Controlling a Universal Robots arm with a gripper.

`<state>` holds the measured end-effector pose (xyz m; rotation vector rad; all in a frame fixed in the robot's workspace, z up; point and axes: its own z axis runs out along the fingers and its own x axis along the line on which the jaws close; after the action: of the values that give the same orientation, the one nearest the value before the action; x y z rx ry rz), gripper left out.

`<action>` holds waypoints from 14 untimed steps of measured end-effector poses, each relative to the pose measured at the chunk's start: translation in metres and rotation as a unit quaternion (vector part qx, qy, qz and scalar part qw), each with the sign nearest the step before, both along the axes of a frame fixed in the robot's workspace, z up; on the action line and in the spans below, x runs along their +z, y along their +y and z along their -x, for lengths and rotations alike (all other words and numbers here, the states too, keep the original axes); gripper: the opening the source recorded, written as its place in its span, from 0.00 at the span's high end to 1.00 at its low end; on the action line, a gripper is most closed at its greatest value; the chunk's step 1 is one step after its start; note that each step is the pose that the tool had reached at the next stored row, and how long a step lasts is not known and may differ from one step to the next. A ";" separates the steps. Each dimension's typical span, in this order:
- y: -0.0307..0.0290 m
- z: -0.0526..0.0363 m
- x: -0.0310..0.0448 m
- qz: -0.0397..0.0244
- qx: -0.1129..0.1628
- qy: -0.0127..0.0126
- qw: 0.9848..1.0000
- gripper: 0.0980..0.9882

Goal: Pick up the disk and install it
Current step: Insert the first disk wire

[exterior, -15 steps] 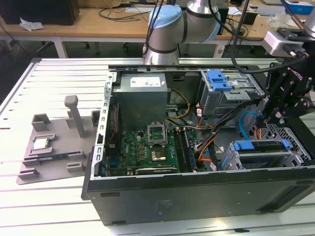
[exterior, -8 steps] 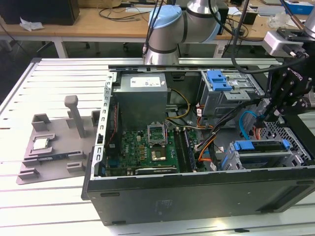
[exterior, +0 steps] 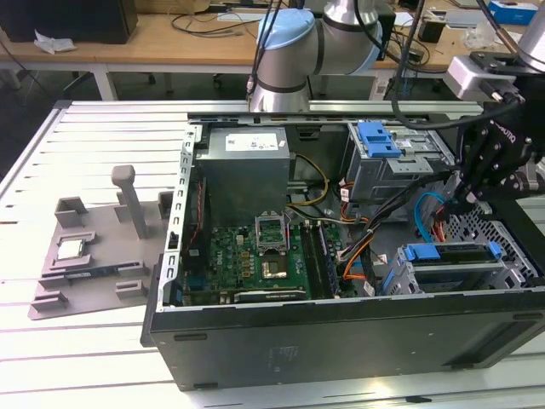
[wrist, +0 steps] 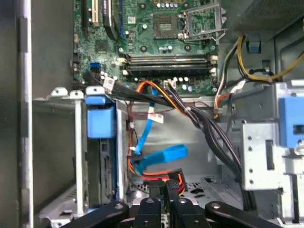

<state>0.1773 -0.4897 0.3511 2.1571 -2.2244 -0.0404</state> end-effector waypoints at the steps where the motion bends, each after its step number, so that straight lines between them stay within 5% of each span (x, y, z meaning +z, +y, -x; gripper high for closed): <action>1: -0.0050 0.0008 0.0000 0.000 0.000 0.000 1.000 0.92; 7: -0.0260 0.0025 -0.0001 0.001 0.001 0.000 1.000 0.92; 10: -0.0409 0.0029 -0.0008 0.001 0.002 0.000 1.000 0.92; 14: -0.0443 0.0030 -0.0032 0.001 0.003 0.000 1.000 0.92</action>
<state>0.1743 -0.5340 0.3479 2.1616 -2.2176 -0.0374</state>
